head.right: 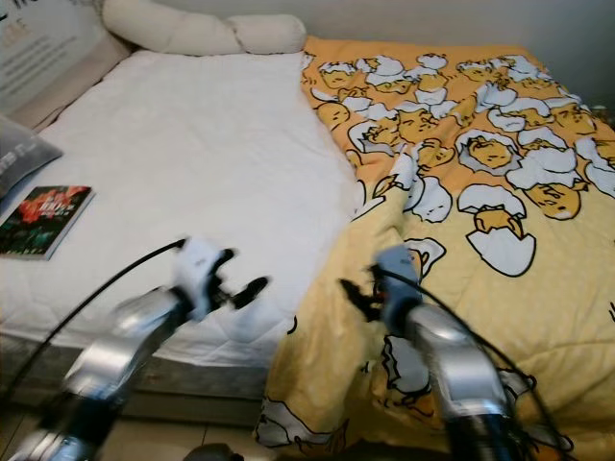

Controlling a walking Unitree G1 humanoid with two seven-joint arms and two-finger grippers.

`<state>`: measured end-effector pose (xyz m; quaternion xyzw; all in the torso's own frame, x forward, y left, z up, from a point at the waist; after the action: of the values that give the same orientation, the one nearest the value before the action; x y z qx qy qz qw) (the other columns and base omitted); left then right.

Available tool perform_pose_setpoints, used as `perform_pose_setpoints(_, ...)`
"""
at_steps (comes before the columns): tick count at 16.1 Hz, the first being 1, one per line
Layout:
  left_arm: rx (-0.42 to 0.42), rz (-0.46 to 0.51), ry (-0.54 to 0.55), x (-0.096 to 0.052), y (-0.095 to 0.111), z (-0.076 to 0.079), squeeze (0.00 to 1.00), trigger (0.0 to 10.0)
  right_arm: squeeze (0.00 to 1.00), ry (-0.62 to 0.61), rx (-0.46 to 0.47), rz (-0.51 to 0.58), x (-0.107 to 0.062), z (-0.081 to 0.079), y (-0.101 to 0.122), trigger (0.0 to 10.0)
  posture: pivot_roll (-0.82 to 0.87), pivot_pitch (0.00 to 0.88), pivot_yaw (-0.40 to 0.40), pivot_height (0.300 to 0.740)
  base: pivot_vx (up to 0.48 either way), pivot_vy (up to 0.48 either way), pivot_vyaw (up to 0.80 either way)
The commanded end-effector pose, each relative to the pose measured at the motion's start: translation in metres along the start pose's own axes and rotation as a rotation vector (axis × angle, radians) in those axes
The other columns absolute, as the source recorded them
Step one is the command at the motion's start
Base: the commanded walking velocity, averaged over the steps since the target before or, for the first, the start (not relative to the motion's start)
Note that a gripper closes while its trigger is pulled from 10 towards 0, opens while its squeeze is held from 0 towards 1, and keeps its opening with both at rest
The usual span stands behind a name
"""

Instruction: Clean up the room

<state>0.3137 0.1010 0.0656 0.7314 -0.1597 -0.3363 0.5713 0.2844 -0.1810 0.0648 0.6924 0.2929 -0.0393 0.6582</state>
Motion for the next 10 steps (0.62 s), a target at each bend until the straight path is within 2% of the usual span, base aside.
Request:
perform_pose_setpoints(1, -0.005, -0.019, -0.031, 0.009, -0.004, 0.005, 1.0, 10.0, 1.0, -0.055, -0.001, -0.005, -0.013, 0.012, -0.001, 10.0, -0.07, 0.0, 0.063, 0.74, 0.0, 0.0, 0.0)
perform_pose_setpoints(2, 0.002, -0.034, -0.064, 0.021, -0.005, 0.01, 1.0, 10.0, 1.0, -0.106, -0.011, -0.016, -0.029, 0.024, -0.003, 10.0, -0.12, 0.0, 0.074, 0.74, 0.0, 0.0, 0.0)
perform_pose_setpoints(3, 0.004, -0.04, -0.075, 0.025, -0.005, 0.011, 1.0, 10.0, 1.0, -0.125, -0.016, -0.018, -0.035, 0.028, -0.003, 10.0, -0.12, 0.0, 0.074, 0.74, 0.0, 0.0, 0.0)
perform_pose_setpoints(4, 0.001, -0.061, -0.081, 0.033, -0.006, 0.012, 1.0, 10.0, 1.0, -0.145, -0.037, -0.022, -0.048, 0.034, 0.001, 10.0, -0.16, 0.0, 0.078, 0.74, 0.0, 0.0, 0.0)
perform_pose_setpoints(6, -0.029, -0.083, -0.058, 0.042, -0.008, 0.01, 1.0, 10.0, 1.0, -0.075, -0.079, -0.053, -0.068, 0.03, 0.003, 10.0, -0.19, 0.0, 0.078, 0.74, 0.0, 0.0, 0.0)
perform_pose_setpoints(7, -0.046, -0.096, -0.078, 0.045, -0.01, 0.014, 1.0, 10.0, 0.0, -0.033, -0.146, -0.091, -0.081, 0.028, 0.001, 10.0, -0.21, 0.0, 0.085, 0.74, 0.0, 0.0, 0.0)
perform_pose_setpoints(8, -0.052, -0.107, -0.089, 0.047, -0.012, 0.017, 1.0, 10.0, 0.0, -0.053, -0.182, -0.103, -0.086, 0.03, 0.001, 10.0, -0.22, 0.003, 0.091, 0.74, 0.0, 0.0, 0.0)
perform_pose_setpoints(10, -0.058, -0.118, -0.11, 0.049, -0.016, 0.022, 1.0, 10.0, 0.0, -0.083, -0.188, -0.096, -0.094, 0.031, 0.004, 10.0, -0.24, 0.037, 0.089, 0.74, 0.0, 0.0, 0.0)
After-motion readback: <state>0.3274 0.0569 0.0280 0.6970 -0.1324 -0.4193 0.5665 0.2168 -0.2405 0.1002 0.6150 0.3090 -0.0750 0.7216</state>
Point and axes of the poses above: a point about 5 cm out from each wrist's last joint towards the gripper, its own x axis pointing out of the wrist towards the gripper, its own y axis along the axis of the wrist's last joint, z = x × y, the point moved 2 cm from there along x, pointing out of the wrist towards the gripper, and after that the axes turned 7 degrees about x, right-handed, at the moved point
